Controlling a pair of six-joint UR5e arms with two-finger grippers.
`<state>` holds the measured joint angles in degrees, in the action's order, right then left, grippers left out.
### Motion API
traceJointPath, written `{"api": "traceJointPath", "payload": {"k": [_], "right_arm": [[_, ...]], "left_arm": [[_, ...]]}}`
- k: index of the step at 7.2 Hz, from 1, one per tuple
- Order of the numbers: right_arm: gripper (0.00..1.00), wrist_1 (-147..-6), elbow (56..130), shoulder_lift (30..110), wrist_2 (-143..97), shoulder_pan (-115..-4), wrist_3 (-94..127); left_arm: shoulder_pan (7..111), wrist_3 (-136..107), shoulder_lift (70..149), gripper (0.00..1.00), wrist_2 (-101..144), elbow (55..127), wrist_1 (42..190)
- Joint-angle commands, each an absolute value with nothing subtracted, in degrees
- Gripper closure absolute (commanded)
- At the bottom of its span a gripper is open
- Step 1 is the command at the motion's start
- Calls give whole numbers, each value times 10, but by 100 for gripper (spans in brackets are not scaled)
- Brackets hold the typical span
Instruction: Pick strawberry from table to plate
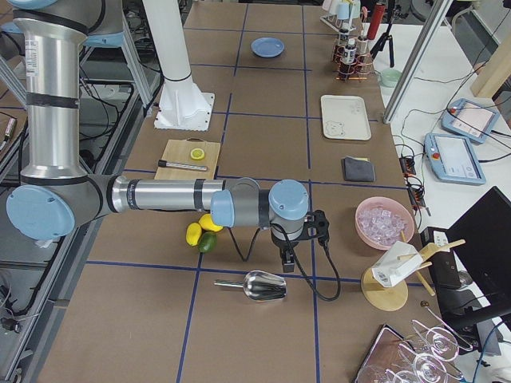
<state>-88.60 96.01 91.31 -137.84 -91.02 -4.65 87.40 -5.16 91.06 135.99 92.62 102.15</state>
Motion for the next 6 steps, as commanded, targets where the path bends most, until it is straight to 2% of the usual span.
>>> {"api": "traceJointPath", "payload": {"k": [1, 4, 6], "right_arm": [[0, -885, 954, 897, -1383, -910, -45], [0, -843, 954, 903, -1391, -910, 40], [0, -838, 960, 903, -1396, -910, 55]], "left_arm": [[821, -184, 865, 0, 1361, 921, 1166], [731, -394, 768, 0, 1358, 919, 1391], [679, -475, 755, 1, 1340, 901, 1472]]}}
